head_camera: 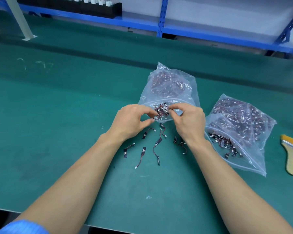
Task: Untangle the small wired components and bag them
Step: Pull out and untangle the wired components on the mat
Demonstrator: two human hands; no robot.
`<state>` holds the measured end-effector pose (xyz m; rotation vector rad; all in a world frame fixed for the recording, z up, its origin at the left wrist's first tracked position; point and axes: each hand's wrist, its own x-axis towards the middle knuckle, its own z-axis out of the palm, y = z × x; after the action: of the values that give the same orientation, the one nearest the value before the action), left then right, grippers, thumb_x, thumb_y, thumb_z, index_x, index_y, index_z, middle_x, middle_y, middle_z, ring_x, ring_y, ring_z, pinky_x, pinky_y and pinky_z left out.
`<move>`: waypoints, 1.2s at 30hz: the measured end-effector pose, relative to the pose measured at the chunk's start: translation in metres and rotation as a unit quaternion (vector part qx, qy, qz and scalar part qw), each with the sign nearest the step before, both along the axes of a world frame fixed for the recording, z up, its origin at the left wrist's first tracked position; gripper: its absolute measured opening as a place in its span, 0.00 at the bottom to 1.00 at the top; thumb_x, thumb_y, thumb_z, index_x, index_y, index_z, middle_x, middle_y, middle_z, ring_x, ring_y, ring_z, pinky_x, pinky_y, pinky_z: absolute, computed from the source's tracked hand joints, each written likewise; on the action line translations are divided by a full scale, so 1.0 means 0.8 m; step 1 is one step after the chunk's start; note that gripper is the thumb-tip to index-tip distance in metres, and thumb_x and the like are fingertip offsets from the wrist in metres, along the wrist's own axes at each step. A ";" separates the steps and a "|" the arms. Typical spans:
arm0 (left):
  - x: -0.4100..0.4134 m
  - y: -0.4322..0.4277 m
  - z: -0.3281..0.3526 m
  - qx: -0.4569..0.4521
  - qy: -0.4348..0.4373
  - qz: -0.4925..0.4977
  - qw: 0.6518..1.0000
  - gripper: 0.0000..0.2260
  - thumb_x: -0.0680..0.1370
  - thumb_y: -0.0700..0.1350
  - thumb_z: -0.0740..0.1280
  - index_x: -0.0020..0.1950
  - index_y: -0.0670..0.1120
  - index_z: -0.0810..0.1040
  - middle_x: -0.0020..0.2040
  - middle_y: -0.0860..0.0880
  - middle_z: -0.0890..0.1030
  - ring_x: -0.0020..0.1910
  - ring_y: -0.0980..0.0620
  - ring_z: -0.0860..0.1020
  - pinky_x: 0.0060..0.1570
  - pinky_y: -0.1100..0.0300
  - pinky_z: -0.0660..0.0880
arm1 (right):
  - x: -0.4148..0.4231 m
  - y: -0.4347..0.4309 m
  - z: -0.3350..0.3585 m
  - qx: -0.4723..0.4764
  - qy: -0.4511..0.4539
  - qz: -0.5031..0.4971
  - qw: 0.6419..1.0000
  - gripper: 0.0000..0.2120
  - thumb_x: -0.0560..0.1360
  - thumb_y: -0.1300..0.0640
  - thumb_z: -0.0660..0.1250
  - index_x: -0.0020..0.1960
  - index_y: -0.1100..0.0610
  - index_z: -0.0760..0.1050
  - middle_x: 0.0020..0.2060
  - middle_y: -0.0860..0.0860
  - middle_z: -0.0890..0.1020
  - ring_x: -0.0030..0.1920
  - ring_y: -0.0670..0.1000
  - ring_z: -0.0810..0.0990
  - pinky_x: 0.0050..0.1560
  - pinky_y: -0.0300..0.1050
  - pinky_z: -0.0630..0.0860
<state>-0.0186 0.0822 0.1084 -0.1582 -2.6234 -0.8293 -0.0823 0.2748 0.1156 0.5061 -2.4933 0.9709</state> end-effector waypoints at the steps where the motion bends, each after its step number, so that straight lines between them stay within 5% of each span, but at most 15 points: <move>1: 0.000 0.000 0.000 -0.005 -0.002 -0.003 1.000 0.09 0.76 0.48 0.73 0.55 0.58 0.84 0.50 0.62 0.84 0.51 0.57 0.80 0.51 0.53 0.77 | 0.000 0.000 0.001 -0.002 -0.002 0.002 1.000 0.04 0.74 0.53 0.74 0.48 0.48 0.86 0.46 0.46 0.87 0.42 0.54 0.83 0.48 0.49 0.78; 7: -0.001 -0.001 -0.001 -0.049 -0.023 -0.008 0.999 0.12 0.79 0.47 0.69 0.60 0.60 0.82 0.55 0.59 0.84 0.56 0.53 0.79 0.53 0.53 0.76 | -0.001 0.007 0.004 -0.089 -0.093 0.026 0.991 0.04 0.74 0.53 0.75 0.48 0.50 0.87 0.42 0.41 0.86 0.42 0.39 0.82 0.52 0.40 0.77; 10: -0.002 -0.003 -0.004 -0.052 -0.039 -0.022 0.998 0.14 0.80 0.44 0.66 0.62 0.59 0.81 0.59 0.60 0.82 0.60 0.54 0.78 0.56 0.50 0.76 | 0.001 0.011 0.004 -0.199 -0.202 0.034 0.958 0.02 0.73 0.56 0.77 0.45 0.52 0.85 0.32 0.41 0.83 0.23 0.41 0.74 0.31 0.35 0.73; 14: -0.002 -0.005 -0.006 -0.035 -0.033 -0.027 0.998 0.13 0.80 0.44 0.66 0.61 0.57 0.82 0.59 0.61 0.82 0.60 0.54 0.79 0.57 0.50 0.76 | 0.011 0.019 0.010 -0.253 -0.254 0.051 0.932 0.04 0.73 0.59 0.77 0.42 0.52 0.83 0.29 0.45 0.82 0.20 0.46 0.68 0.25 0.35 0.68; 20: -0.004 -0.007 -0.009 -0.010 -0.005 -0.027 1.000 0.11 0.79 0.45 0.68 0.59 0.57 0.83 0.58 0.61 0.83 0.51 0.58 0.77 0.50 0.57 0.74 | 0.036 0.037 0.024 -0.261 -0.300 0.102 0.912 0.03 0.73 0.59 0.77 0.44 0.55 0.83 0.37 0.56 0.85 0.22 0.48 0.67 0.24 0.34 0.65; 26: -0.005 -0.008 -0.009 -0.002 0.019 -0.024 1.000 0.09 0.79 0.45 0.70 0.57 0.55 0.84 0.54 0.59 0.84 0.50 0.65 0.68 0.45 0.61 0.67 | 0.077 0.067 0.042 -0.257 -0.349 0.182 0.883 0.05 0.72 0.62 0.75 0.41 0.53 0.85 0.35 0.55 0.85 0.22 0.47 0.66 0.24 0.33 0.63; 36: -0.002 -0.007 -0.009 -0.005 0.025 -0.026 0.999 0.08 0.78 0.45 0.70 0.55 0.55 0.84 0.48 0.66 0.79 0.48 0.68 0.68 0.41 0.69 0.64 | 0.103 0.086 0.028 -0.116 -0.443 0.174 0.872 0.03 0.74 0.61 0.75 0.42 0.55 0.85 0.36 0.55 0.86 0.25 0.50 0.65 0.24 0.37 0.64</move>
<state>-0.0205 0.0769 0.1014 -0.2485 -2.5864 -0.8198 0.0000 0.3433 0.1380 0.5131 -3.0302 1.9825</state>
